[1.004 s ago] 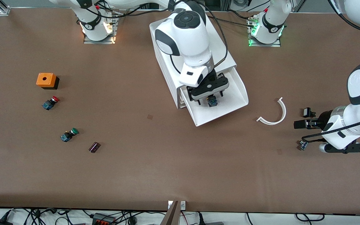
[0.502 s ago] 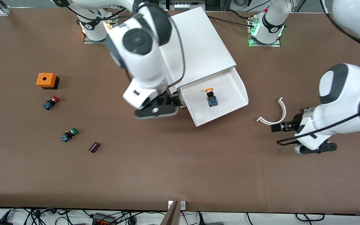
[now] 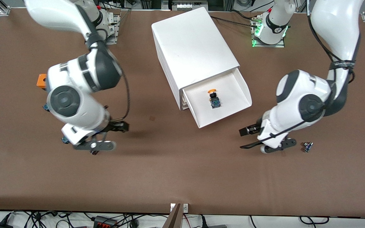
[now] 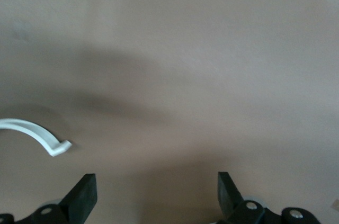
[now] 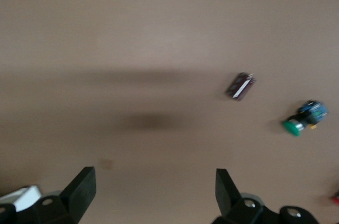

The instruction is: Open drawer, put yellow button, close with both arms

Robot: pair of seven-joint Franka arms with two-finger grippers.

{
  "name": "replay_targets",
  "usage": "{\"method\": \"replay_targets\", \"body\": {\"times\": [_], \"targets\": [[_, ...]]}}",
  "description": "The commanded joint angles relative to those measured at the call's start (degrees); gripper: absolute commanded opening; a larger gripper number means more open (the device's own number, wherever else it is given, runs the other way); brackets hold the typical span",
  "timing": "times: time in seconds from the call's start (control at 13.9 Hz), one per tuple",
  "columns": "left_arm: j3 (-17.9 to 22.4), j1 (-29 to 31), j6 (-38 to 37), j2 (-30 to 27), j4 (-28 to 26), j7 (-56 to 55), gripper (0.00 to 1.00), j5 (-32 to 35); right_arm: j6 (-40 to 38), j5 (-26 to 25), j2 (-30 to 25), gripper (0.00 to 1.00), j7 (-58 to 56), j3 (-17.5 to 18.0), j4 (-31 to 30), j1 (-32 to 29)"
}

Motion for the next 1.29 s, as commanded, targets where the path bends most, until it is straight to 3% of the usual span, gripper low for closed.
{"method": "replay_targets", "body": {"times": [0.0, 0.22, 0.43, 0.57, 0.86, 1.0, 1.22], "targets": [[-0.09, -2.32, 3.15, -0.92, -3.45, -5.18, 1.00, 0.33, -2.01, 0.27, -2.64, 1.00, -7.29, 1.28, -1.61, -6.04], [-0.17, -4.88, 4.21, -1.44, -5.82, -10.63, 1.00, 0.33, -2.55, 5.00, -4.83, 1.00, -7.75, 0.84, -1.61, -11.67], [-2.45, -5.85, 3.43, -3.54, -9.07, -14.77, 1.00, 0.33, -2.63, 5.81, -7.64, 1.00, -7.93, 0.84, -1.96, -15.80], [-5.26, -5.67, 3.42, -5.92, -12.58, -17.14, 1.00, 0.24, -2.81, 5.81, -11.58, 1.00, -7.32, 0.84, -5.20, -16.96], [-10.71, -5.32, 3.51, -9.17, -19.70, -19.17, 1.00, 0.24, -0.45, 5.63, -22.39, 1.00, -7.66, 0.84, -17.57, -20.03], [-11.34, -5.06, 3.51, -9.36, -20.33, -19.26, 1.00, 0.15, 0.96, 5.20, -26.70, 1.00, -10.02, 0.93, -22.25, -20.57], [-12.30, -5.76, 2.73, -9.36, -20.33, -20.14, 1.00, -0.55, 0.27, 5.11, -29.61, 1.00, -15.64, 0.84, -23.23, -22.41]]}}
